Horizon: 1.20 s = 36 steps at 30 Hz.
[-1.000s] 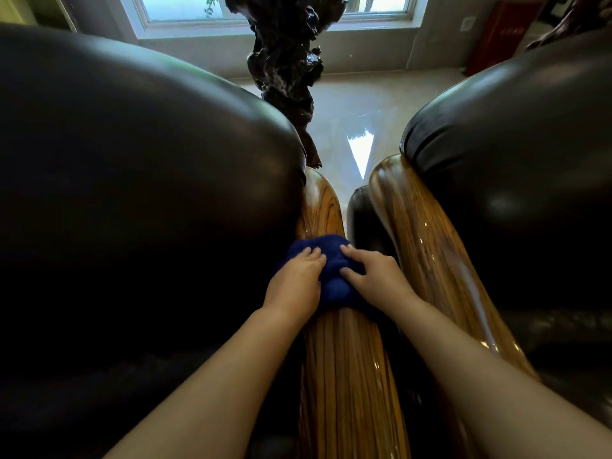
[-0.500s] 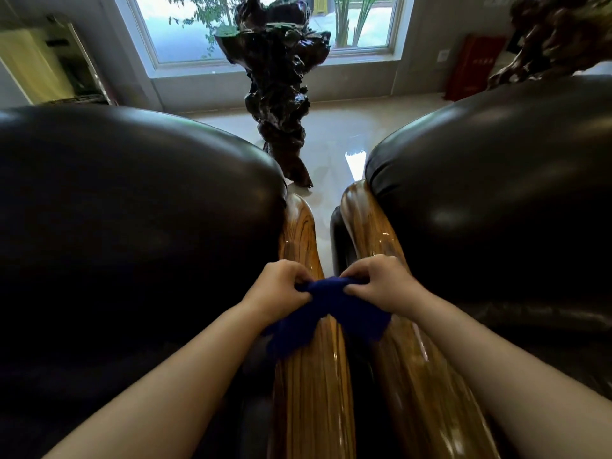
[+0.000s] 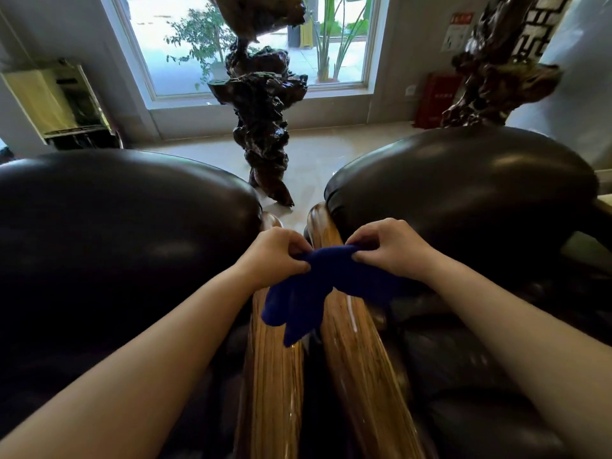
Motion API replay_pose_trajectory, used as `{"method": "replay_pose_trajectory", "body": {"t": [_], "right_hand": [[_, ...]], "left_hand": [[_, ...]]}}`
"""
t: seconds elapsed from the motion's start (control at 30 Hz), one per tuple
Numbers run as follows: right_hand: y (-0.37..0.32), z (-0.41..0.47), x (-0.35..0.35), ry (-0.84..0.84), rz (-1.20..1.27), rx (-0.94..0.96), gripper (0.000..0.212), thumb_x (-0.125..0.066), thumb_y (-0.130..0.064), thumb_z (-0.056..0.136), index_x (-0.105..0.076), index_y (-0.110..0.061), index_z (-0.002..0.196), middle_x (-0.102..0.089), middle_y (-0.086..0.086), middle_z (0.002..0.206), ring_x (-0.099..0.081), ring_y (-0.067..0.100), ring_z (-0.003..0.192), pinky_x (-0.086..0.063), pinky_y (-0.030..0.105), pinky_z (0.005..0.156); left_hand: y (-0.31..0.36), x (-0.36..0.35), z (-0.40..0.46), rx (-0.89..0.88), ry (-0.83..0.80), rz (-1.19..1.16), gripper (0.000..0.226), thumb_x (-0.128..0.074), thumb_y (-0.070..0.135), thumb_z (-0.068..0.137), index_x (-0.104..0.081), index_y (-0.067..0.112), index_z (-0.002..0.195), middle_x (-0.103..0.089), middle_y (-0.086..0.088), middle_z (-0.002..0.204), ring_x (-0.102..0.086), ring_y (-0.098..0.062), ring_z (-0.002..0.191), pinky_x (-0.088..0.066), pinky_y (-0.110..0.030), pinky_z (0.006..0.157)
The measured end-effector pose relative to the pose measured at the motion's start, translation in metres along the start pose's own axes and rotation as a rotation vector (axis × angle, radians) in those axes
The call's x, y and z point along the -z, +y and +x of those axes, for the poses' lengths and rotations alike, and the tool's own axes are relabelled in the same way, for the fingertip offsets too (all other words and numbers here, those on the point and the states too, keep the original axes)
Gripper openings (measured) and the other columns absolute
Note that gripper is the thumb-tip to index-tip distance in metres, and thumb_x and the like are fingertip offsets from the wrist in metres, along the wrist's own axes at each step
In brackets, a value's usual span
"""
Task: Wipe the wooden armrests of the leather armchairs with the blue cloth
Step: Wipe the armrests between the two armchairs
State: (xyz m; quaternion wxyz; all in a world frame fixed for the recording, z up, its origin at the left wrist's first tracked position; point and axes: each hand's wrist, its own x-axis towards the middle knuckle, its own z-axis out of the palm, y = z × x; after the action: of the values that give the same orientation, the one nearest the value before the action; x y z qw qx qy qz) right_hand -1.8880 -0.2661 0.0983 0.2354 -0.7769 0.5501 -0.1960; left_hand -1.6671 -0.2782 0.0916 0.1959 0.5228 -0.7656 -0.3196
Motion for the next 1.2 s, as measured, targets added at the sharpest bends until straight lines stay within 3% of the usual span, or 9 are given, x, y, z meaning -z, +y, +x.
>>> {"method": "replay_pose_trajectory", "body": {"t": [0.2, 0.57, 0.67, 0.8, 1.0, 1.1, 1.2], "right_hand": [[0.025, -0.050, 0.002, -0.028, 0.022, -0.057, 0.023, -0.069, -0.016, 0.078, -0.068, -0.024, 0.100, -0.061, -0.021, 0.081, -0.058, -0.007, 0.080, -0.040, 0.008, 0.069], [0.107, -0.103, -0.054, -0.185, 0.101, -0.013, 0.021, -0.065, -0.019, 0.081, -0.065, -0.026, 0.101, -0.060, -0.015, 0.090, -0.058, 0.002, 0.087, -0.047, 0.018, 0.076], [0.134, -0.105, -0.077, -0.180, 0.102, -0.036, 0.022, -0.065, -0.019, 0.081, -0.064, -0.029, 0.101, -0.059, -0.016, 0.089, -0.057, 0.000, 0.084, -0.045, 0.017, 0.073], [0.175, -0.092, -0.114, -0.196, 0.067, -0.091, 0.023, -0.064, -0.019, 0.081, -0.063, -0.028, 0.101, -0.064, -0.009, 0.094, -0.059, 0.005, 0.086, -0.052, 0.026, 0.077], [0.226, -0.054, -0.146, -0.250, 0.118, -0.154, 0.020, -0.066, -0.020, 0.079, -0.065, -0.028, 0.098, -0.060, -0.012, 0.090, -0.058, 0.004, 0.084, -0.045, 0.017, 0.068], [0.237, -0.050, -0.155, -0.267, 0.209, -0.171, 0.020, -0.067, -0.020, 0.079, -0.062, -0.032, 0.094, -0.060, -0.015, 0.086, -0.057, 0.000, 0.082, -0.043, 0.014, 0.064], [0.240, -0.054, -0.163, -0.268, 0.317, -0.204, 0.022, -0.066, -0.018, 0.081, -0.061, -0.031, 0.098, -0.061, -0.017, 0.088, -0.060, 0.000, 0.086, -0.048, 0.016, 0.069]], "left_hand": [[0.026, -0.042, -0.022, -0.012, -0.086, -0.004, 0.022, -0.069, 0.012, 0.076, -0.067, 0.021, 0.095, -0.065, 0.011, 0.083, -0.061, 0.000, 0.080, -0.046, -0.013, 0.066], [0.020, -0.160, -0.062, 0.221, -0.068, -0.048, 0.022, -0.067, 0.012, 0.078, -0.063, 0.027, 0.093, -0.064, 0.010, 0.086, -0.061, 0.003, 0.081, -0.048, -0.013, 0.061], [0.008, -0.190, -0.051, 0.263, -0.064, -0.055, 0.021, -0.065, 0.011, 0.079, -0.061, 0.028, 0.092, -0.063, 0.008, 0.090, -0.062, 0.000, 0.084, -0.051, -0.018, 0.067], [-0.022, -0.230, -0.023, 0.322, -0.073, -0.026, 0.023, -0.066, 0.010, 0.078, -0.059, 0.030, 0.088, -0.062, 0.008, 0.092, -0.061, -0.005, 0.088, -0.054, -0.025, 0.075], [-0.062, -0.268, 0.020, 0.402, -0.010, -0.087, 0.024, -0.067, 0.009, 0.076, -0.059, 0.031, 0.082, -0.061, 0.008, 0.085, -0.059, -0.002, 0.080, -0.046, -0.017, 0.061], [-0.074, -0.272, 0.023, 0.392, -0.016, -0.116, 0.024, -0.067, 0.009, 0.077, -0.059, 0.030, 0.084, -0.063, 0.007, 0.089, -0.061, -0.004, 0.084, -0.050, -0.020, 0.067], [-0.081, -0.275, 0.019, 0.409, -0.013, -0.143, 0.022, -0.065, 0.010, 0.079, -0.061, 0.024, 0.096, -0.063, 0.007, 0.097, -0.061, -0.007, 0.094, -0.052, -0.024, 0.078]]}}
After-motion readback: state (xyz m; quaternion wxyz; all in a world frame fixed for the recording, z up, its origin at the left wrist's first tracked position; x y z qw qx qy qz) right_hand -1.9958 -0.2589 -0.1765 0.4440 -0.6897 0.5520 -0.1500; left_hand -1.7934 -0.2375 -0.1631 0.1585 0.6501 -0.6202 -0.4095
